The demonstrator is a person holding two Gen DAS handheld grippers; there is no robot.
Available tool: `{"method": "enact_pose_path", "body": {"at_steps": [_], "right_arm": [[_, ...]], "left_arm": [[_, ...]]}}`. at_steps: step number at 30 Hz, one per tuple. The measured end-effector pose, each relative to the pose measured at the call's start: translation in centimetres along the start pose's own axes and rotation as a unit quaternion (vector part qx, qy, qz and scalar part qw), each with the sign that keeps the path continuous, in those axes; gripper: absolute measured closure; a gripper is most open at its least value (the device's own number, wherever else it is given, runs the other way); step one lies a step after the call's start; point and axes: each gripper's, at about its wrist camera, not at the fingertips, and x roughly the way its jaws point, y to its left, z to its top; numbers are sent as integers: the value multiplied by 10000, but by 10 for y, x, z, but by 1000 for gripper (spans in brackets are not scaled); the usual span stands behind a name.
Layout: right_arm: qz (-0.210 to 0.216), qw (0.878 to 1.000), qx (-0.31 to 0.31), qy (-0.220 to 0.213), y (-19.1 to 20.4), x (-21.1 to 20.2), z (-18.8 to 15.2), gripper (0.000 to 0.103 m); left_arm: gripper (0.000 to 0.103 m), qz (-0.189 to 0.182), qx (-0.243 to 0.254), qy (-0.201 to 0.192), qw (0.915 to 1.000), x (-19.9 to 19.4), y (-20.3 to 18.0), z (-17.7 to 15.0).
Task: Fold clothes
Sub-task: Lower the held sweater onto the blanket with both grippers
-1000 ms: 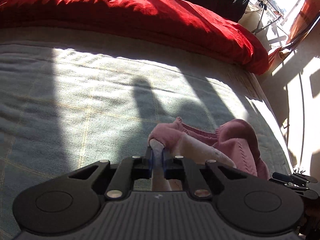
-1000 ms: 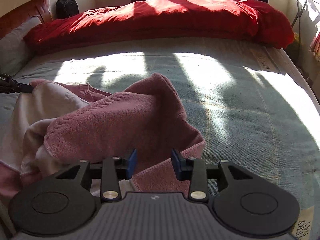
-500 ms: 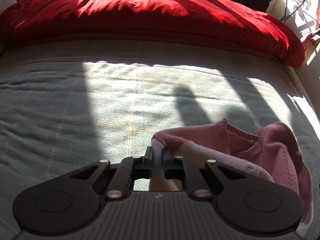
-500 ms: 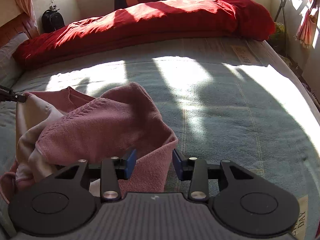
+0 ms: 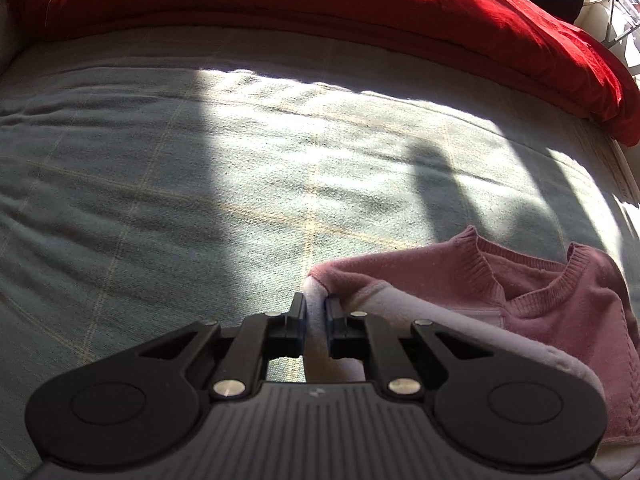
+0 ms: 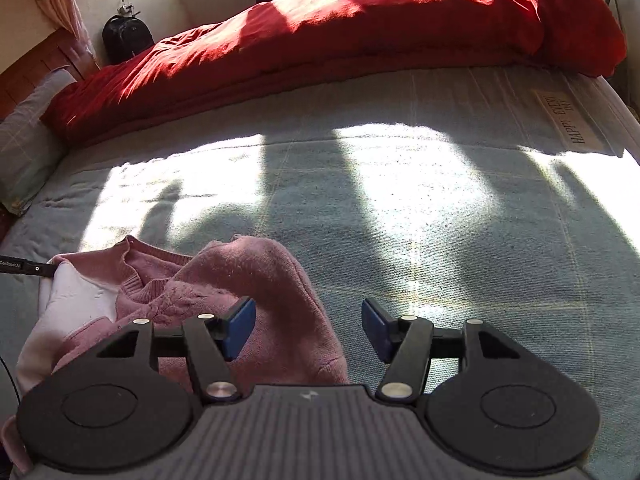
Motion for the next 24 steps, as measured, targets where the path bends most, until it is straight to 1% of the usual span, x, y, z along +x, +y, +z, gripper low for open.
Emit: {"method": "enact_pose_path", "body": {"at_steps": [2, 4, 5, 6, 7, 10, 16, 18, 19, 20, 21, 23, 24], "right_arm": [[382, 9986, 155, 319, -8, 25, 5, 40], [699, 9952, 190, 654, -10, 46, 2, 40], [670, 9951, 99, 718, -8, 52, -1, 42], [609, 9949, -70, 799, -3, 57, -7, 63], [569, 9947, -176, 838, 0, 58, -10, 95], [351, 9966, -363, 646, 6, 43, -10, 95], [-191, 9980, -571, 201, 7, 2, 7, 95], [-306, 9977, -594, 68, 5, -11, 13, 95], [-367, 9975, -606, 1, 4, -17, 16, 95], [-483, 9969, -616, -69, 3, -21, 18, 95], [-596, 9962, -624, -135, 1, -25, 20, 95], [-710, 9960, -533, -80, -5, -19, 21, 94], [-769, 9958, -491, -51, -9, -16, 21, 94]], "left_arm": [[95, -26, 1, 40, 10000, 3, 1, 1], [95, -47, 33, 72, 10000, 7, 2, 1], [95, -68, 41, 87, 9999, 8, 3, 1], [95, -74, 48, 91, 9999, 9, 4, 1], [95, -76, 51, 98, 9999, 10, 5, 1], [95, -51, 78, 65, 9999, 9, 5, 1], [95, 3, 176, -216, 9996, -13, -3, 10], [96, 195, 326, -451, 9983, -23, -7, 17], [101, 291, 400, -568, 9972, -28, -10, 21], [103, 387, 471, -684, 9958, -33, -12, 24], [103, 434, 495, -762, 9949, -37, -11, 29], [103, -18, 236, -606, 9979, -39, -2, 43], [103, -167, 93, -615, 9979, -39, 3, 47]]}}
